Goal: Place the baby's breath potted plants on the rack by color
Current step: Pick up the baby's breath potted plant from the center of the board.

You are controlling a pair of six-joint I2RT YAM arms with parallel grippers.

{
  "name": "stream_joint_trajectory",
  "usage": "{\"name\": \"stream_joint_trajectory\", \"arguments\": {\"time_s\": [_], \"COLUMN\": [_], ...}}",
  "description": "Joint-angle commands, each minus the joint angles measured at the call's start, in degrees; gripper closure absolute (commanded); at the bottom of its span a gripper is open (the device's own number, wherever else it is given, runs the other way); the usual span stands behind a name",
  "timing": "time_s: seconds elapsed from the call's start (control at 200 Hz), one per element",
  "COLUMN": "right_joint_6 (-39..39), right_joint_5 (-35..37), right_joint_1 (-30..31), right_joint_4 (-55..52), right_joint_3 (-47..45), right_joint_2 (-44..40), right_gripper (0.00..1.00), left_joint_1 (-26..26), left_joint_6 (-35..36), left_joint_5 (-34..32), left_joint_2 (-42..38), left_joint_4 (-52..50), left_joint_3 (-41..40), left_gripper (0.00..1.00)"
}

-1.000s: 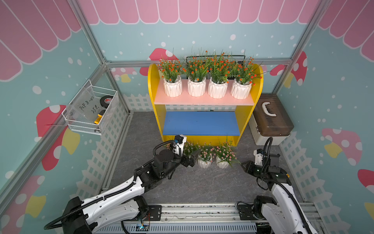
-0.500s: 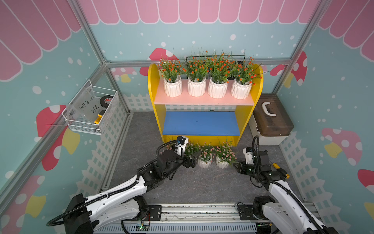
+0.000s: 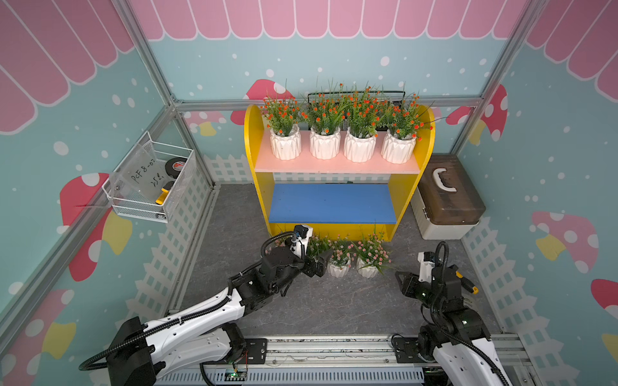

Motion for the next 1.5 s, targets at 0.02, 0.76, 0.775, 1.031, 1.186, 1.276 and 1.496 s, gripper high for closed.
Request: {"name": "stream_joint_trajectory", "arguments": {"time_s": [0.02, 0.76, 0.775, 1.031, 1.186, 1.276, 1.496], "right_joint_6": [-0.5, -6.4, -6.4, -7.7, -7.8, -7.9, -7.8], "right_joint_5": [-0.9, -3.2, -3.2, -3.6, -4.6, -4.9, -6.3], "right_joint_1": [0.4, 0.3, 0.4, 0.3, 0.3, 0.3, 0.3], "right_joint_4": [0.6, 19.4, 19.7, 21.6, 23.4, 24.1, 25.5], "right_joint_3": [0.9, 3.0, 3.2, 6.7, 7.6, 8.0, 8.8], "right_joint_2": [4.7, 26.2, 26.4, 32.3, 35.3, 36.5, 39.7], "right_gripper": [0.68, 0.73, 0.73, 0.75, 0.77, 0.77, 0.78], "left_joint_1": [-0.5, -0.9, -0.9, -0.9, -0.9, -0.9, -0.8], "left_joint_6": [-0.6, -0.5, -0.5, -0.6, -0.5, -0.5, -0.5], "left_joint_5": [0.3, -0.6, -0.6, -1.1, -1.4, -1.6, -2.1], "left_joint_2": [1.4, 1.3, 1.2, 0.6, 0.3, 0.1, 0.0], "left_joint_4": [0.6, 0.0, -0.1, -0.3, -0.6, -0.5, -0.4], "left_joint_3": [2.4, 2.4, 2.4, 1.8, 1.7, 1.5, 1.1], "left_gripper": [0.01, 0.01, 0.02, 0.01, 0.02, 0.01, 0.01]}}
